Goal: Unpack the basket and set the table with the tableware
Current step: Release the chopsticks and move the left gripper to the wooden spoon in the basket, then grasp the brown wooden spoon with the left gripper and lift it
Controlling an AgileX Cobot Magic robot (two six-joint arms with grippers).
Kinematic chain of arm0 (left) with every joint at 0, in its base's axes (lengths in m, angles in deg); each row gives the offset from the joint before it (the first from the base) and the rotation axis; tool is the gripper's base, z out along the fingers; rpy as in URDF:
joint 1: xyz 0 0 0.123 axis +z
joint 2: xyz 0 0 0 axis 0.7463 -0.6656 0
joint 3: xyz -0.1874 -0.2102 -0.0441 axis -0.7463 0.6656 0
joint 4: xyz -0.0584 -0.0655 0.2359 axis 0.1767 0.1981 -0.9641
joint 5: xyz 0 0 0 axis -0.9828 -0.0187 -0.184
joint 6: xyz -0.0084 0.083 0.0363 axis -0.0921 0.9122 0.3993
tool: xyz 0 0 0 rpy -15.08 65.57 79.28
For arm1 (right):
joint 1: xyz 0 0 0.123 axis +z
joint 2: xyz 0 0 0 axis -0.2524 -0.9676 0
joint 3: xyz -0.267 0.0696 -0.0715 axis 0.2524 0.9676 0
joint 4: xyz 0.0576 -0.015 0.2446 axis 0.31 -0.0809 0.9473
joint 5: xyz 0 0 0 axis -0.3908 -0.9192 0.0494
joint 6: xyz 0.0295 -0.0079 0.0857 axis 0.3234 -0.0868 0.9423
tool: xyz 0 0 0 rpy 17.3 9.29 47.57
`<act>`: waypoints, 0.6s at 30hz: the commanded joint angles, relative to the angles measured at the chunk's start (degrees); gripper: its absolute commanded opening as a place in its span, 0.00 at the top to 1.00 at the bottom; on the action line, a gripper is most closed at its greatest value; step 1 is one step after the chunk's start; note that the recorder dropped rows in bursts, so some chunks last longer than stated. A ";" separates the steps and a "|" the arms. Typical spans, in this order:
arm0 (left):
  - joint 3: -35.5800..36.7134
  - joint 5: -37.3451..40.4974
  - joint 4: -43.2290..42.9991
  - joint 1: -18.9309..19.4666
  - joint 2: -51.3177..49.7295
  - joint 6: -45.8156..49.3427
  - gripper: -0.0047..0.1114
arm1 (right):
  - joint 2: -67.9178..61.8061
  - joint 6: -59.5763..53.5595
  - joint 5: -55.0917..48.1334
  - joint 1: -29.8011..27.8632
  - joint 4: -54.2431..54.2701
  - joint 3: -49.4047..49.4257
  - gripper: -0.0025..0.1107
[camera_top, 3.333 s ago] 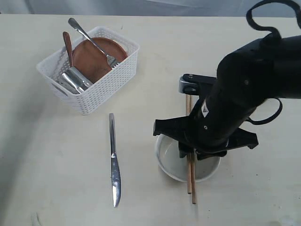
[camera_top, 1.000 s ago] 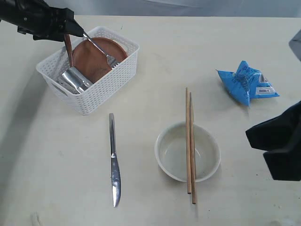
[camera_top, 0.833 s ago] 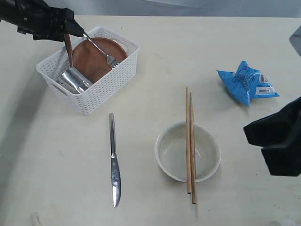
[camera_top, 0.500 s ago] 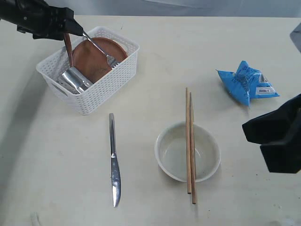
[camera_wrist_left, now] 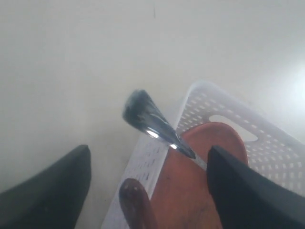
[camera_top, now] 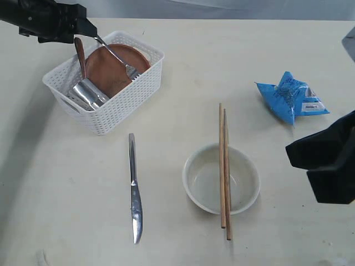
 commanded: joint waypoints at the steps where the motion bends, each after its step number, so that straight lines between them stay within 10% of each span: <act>1: -0.30 2.29 0.29 0.19 0.13 0.90 0.40 | 0.38 -0.28 0.51 -0.01 -0.23 0.04 0.98; 7: -0.30 2.94 -1.49 0.19 0.13 0.90 0.41 | 0.38 -0.18 0.51 -0.01 -0.26 0.04 0.98; 18: -0.30 3.55 -4.78 0.19 0.13 -0.90 0.90 | 0.38 -0.04 0.97 -0.01 -0.26 0.04 0.98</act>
